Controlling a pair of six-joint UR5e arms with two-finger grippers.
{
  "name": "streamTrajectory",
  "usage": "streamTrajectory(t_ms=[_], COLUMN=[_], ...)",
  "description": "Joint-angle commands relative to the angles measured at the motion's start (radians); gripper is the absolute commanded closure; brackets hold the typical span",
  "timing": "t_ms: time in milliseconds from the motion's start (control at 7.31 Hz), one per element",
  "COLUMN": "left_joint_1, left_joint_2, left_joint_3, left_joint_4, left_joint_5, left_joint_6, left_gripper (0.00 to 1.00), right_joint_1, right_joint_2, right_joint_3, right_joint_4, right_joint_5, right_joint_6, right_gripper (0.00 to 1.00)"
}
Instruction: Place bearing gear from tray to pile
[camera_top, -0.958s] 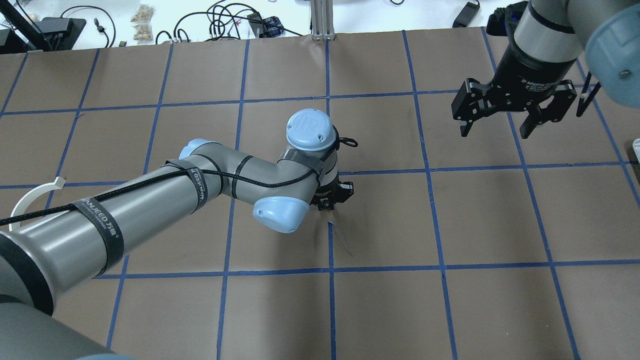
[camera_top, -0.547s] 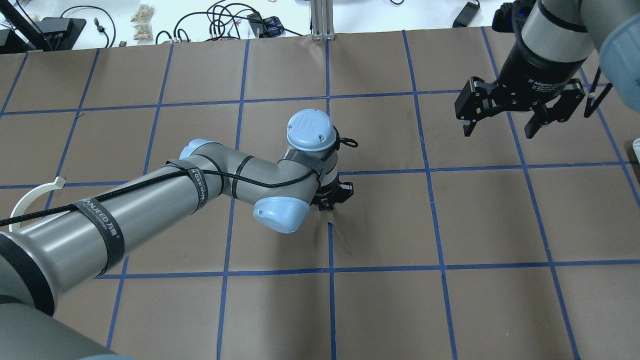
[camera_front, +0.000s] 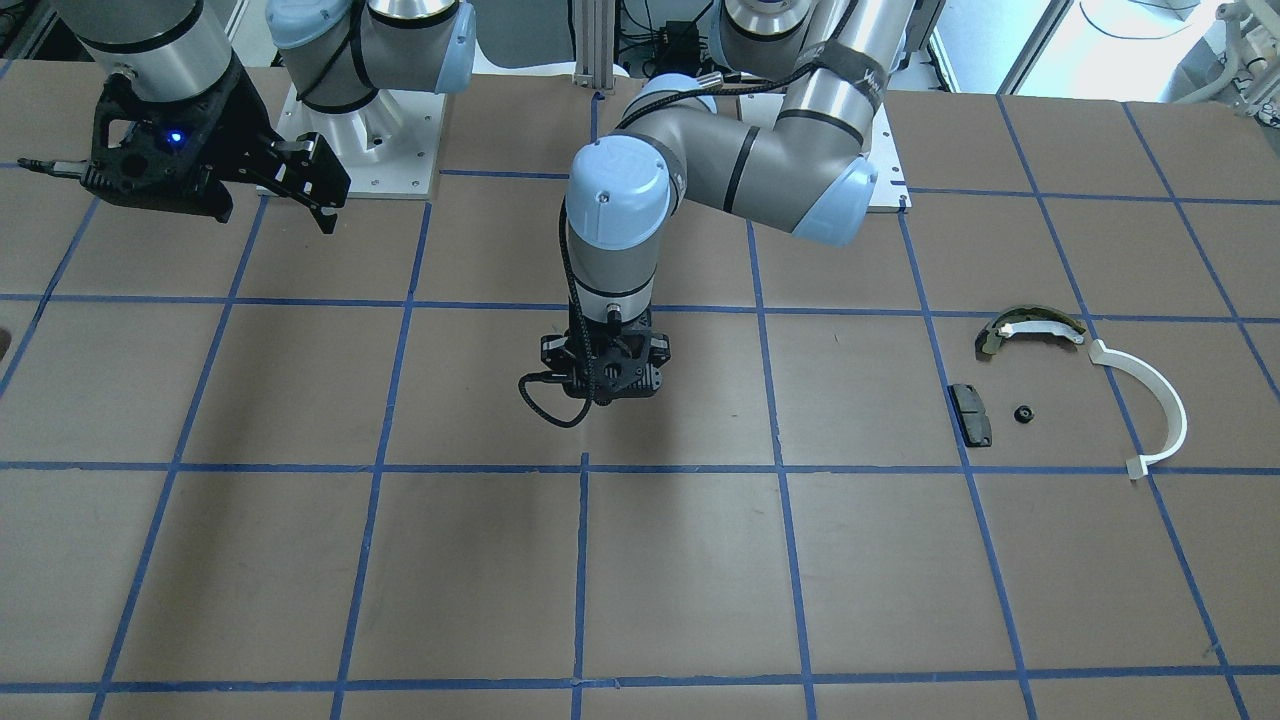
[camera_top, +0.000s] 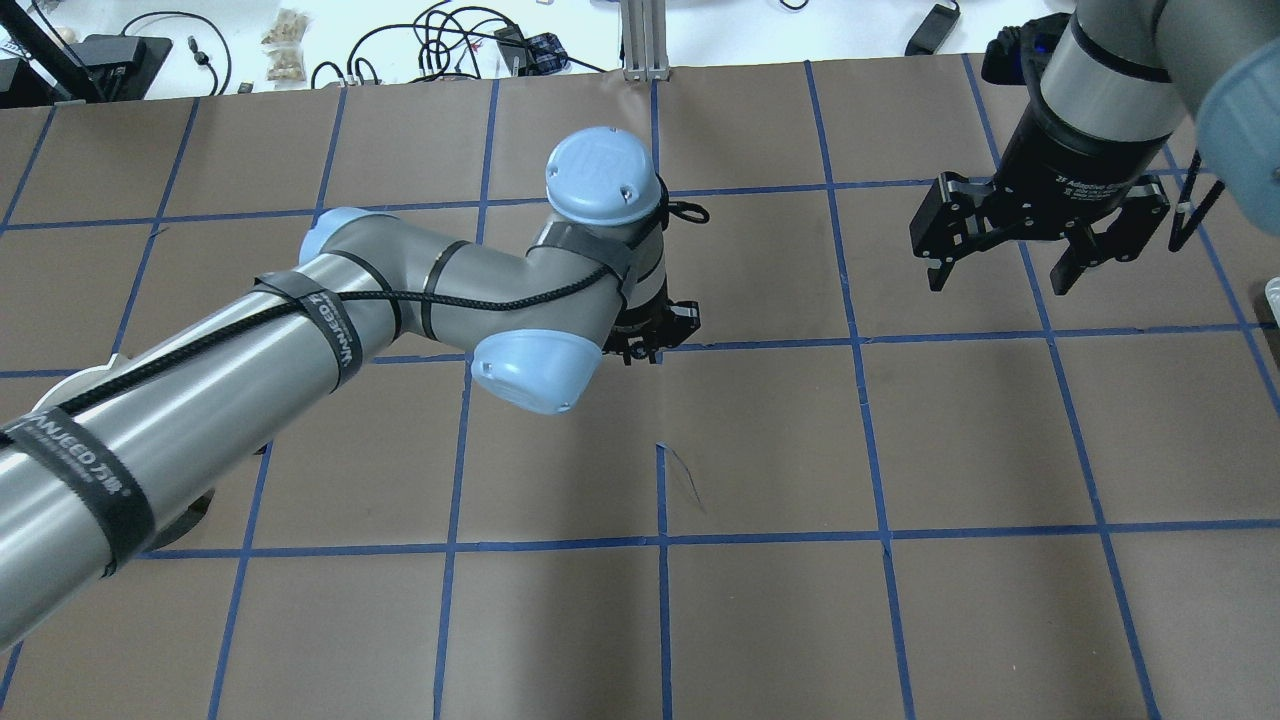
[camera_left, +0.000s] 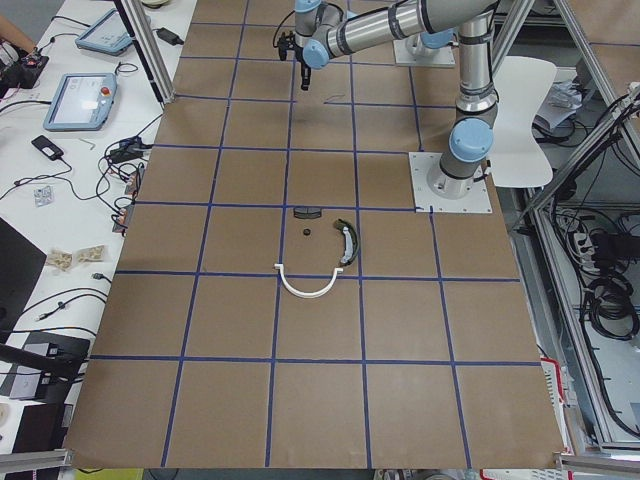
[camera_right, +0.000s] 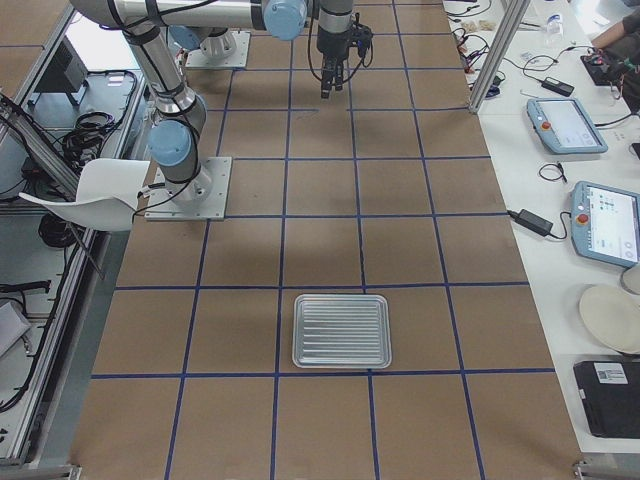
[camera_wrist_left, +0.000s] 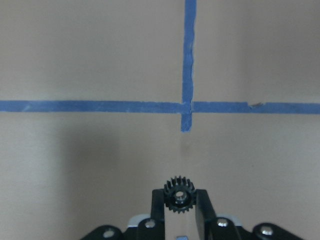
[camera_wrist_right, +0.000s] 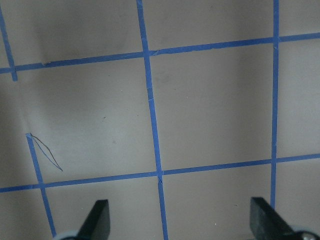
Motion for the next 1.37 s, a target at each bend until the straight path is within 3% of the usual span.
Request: streamTrajectory(t_ms=[0,274,410,684,958,1094,1231], left_joint_1=[0.118,0.346,0.434,0.673,0.861,0.939,0.997], left_joint_2=[0.056,0.100,0.105,0.114,0.082,0.050,0.024], left_joint_3=[0.021,0.012,-0.007,-0.097,-0.148,-0.171,-0.183], left_joint_4=[-0.162,-0.225,-0.275,-0.259,-0.125,0.005,0.047], left_joint_5=[0.050,0.071,0.081,0.110,0.111,0.114,0.111], left_joint_6=[-0.008,0.089,0.240,0.607,0.908,1.046,1.113], left_gripper=[1.00,1.00,1.00,1.00,1.00,1.00,1.00], right_joint_1=[0.000,0.000,0.000,0.000,0.000,0.000,0.000], right_joint_2=[0.002,0.003,0.002,0.000,0.001,0.000,-0.003], right_joint_3=[0.002,0.002,0.002,0.002,0.002,0.002,0.005], right_joint_4=[0.004,0.002,0.002,0.004,-0.005,0.004,0.004], right_joint_5=[-0.006,-0.009,-0.009,-0.009,-0.011,-0.011,-0.009], right_joint_6=[0.000,-0.001,0.000,-0.003,-0.003,0.000,0.002], right_gripper=[0.00,0.00,0.00,0.00,0.00,0.00,0.00])
